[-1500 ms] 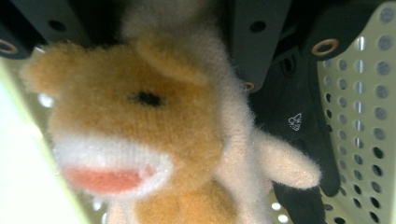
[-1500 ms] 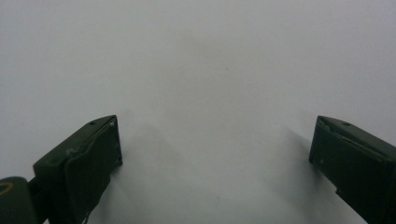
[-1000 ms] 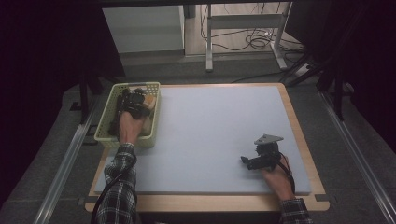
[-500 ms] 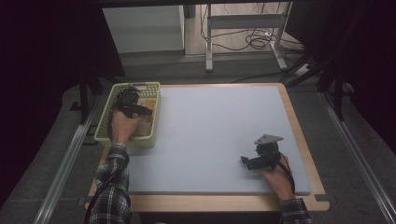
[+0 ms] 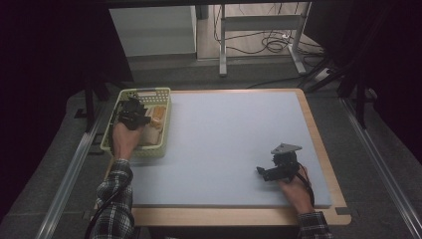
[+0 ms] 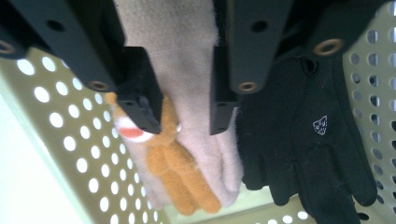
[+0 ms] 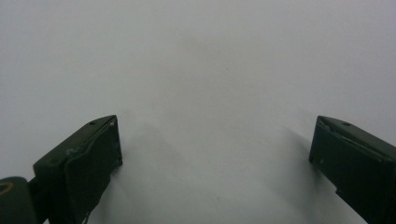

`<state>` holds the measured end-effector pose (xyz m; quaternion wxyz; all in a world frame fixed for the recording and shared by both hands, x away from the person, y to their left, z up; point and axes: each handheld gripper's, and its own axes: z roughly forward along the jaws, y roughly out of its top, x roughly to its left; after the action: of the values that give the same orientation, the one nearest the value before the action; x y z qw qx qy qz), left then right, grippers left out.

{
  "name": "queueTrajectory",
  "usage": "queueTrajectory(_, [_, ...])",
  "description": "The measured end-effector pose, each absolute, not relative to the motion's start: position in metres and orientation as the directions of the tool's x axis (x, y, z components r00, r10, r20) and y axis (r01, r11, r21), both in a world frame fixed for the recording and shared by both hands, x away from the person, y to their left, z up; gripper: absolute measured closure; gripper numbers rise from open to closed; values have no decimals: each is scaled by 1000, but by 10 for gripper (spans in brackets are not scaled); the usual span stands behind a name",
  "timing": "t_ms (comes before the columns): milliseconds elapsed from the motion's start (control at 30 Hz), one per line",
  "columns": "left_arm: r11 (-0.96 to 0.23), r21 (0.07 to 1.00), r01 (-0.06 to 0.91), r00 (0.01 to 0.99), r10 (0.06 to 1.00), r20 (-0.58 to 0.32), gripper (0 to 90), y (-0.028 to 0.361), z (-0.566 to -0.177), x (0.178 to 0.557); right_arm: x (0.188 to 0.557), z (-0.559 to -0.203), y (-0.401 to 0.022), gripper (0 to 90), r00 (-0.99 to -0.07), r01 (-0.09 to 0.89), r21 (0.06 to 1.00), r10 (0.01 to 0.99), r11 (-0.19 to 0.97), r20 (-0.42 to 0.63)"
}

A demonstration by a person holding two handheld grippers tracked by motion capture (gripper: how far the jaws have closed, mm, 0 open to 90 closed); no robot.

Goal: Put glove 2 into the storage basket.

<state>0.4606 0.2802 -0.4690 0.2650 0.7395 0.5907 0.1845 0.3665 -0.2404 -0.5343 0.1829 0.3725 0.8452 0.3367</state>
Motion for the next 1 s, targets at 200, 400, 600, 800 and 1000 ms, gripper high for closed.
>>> queueTrajectory(200, [-160, 620, 768, 253, 965, -64, 721, 283, -468, 456, 366, -534, -240, 19, -655, 507, 706, 753, 496, -58])
queueTrajectory(400, [-172, 652, 738, 264, 963, -45, 500, 283, -462, 451, 366, -534, -240, 19, -655, 506, 706, 753, 496, -59])
queueTrajectory(600, [-176, 669, 722, 278, 959, -49, 335, 283, -458, 447, 366, -534, -240, 19, -656, 506, 706, 753, 496, -59])
queueTrajectory(800, [-175, 675, 717, 282, 958, -50, 241, 283, -456, 442, 366, -534, -240, 19, -655, 506, 706, 753, 496, -60])
queueTrajectory(1000, [-180, 683, 708, 293, 955, -53, 186, 286, -456, 436, 366, -534, -240, 19, -656, 506, 705, 753, 497, -60])
